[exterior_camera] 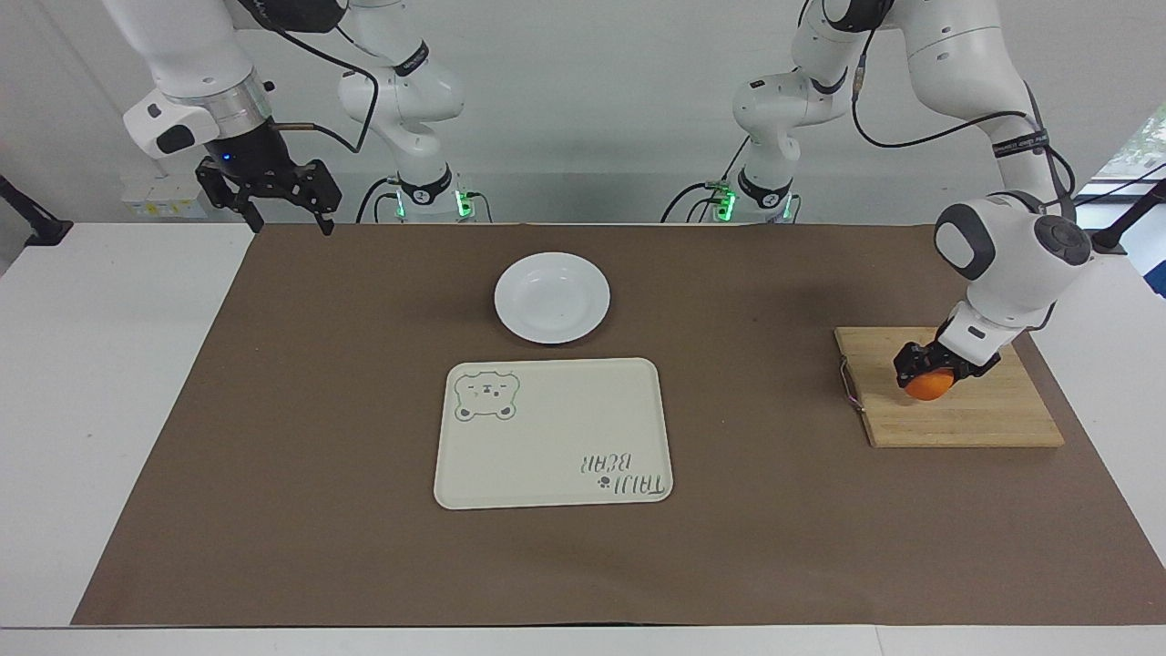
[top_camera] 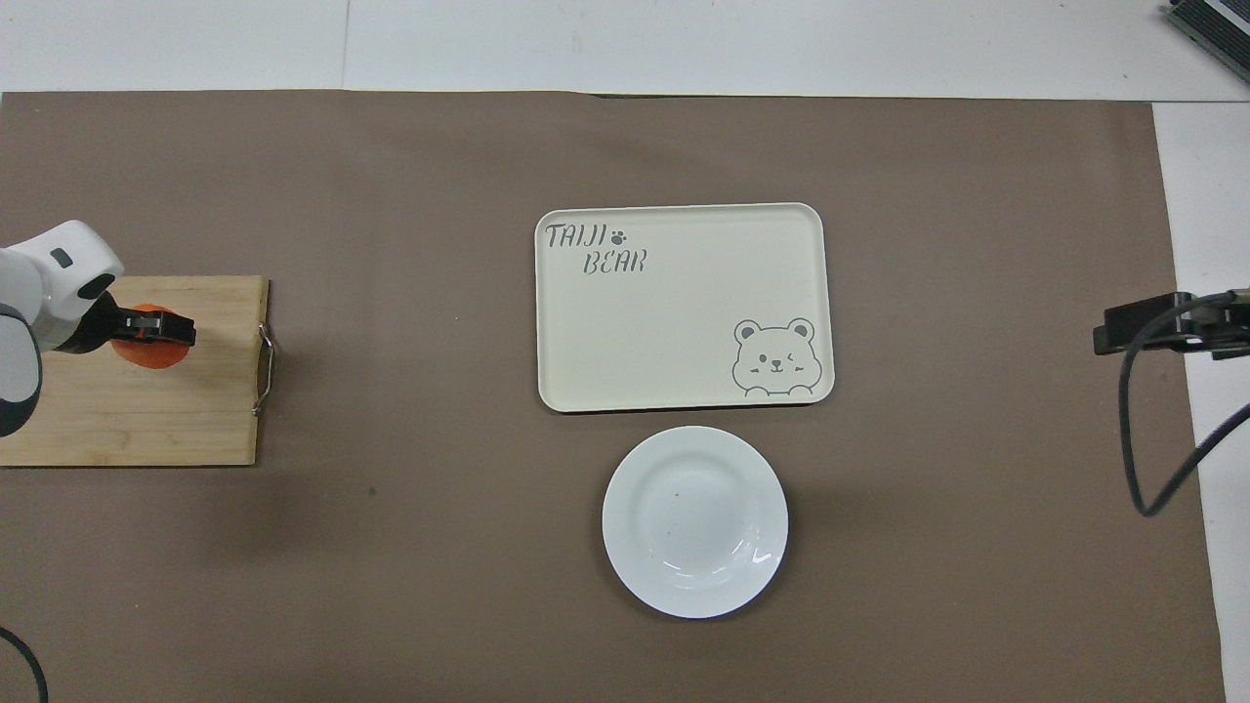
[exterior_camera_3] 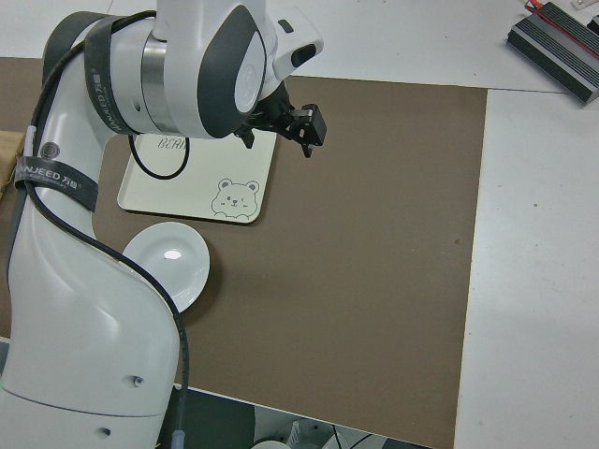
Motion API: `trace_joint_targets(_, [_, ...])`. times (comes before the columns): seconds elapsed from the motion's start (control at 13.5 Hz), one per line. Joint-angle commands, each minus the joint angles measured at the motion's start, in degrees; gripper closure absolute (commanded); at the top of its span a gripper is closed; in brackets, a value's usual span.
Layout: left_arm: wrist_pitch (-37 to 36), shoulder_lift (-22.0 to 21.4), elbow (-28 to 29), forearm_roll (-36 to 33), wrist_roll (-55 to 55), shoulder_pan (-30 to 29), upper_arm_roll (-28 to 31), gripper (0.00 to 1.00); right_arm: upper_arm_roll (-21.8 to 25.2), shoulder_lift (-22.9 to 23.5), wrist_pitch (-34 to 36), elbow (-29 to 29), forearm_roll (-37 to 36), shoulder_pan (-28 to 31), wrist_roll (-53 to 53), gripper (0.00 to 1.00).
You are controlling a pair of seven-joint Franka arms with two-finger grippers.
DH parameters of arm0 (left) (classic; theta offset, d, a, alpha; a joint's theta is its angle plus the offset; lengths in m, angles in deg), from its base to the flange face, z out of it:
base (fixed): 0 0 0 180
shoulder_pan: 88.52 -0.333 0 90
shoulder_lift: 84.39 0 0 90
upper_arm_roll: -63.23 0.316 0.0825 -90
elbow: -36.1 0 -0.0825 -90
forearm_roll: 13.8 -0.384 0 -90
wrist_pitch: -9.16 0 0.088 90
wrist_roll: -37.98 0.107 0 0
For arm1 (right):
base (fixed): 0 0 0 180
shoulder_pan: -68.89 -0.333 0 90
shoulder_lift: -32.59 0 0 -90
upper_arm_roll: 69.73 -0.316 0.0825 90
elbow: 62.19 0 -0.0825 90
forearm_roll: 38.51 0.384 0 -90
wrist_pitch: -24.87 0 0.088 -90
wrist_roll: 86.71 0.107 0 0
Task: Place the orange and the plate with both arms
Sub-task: 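Lower the left gripper onto the orange on the cutting board and close, then lift the orange off the cutting board with the left gripper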
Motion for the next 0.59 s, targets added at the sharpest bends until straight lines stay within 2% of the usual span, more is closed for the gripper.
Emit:
trace_joint_targets(0.0, [-9.04,-0.63,-7.05,0.49,-3.37,1.53,0.3,1.0,-0.25,-0.68,0.18,0.63,1.1,0.59,0.88,0.0])
trace_joint_targets(0.3, [-23.54,-1.15,-18.73,-1.96,-10.57,5.12,0.3,1.0,-0.25,-0.68,0.18,0.63,1.1,0.59,0.88,0.0])
trace_joint_targets(0.52, [-32.6,-1.94,-24.37,-2.67,-15.85,7.85,0.12,1.0,-0.25,-0.68,0.18,0.63,1.1,0.59,0.88,0.0])
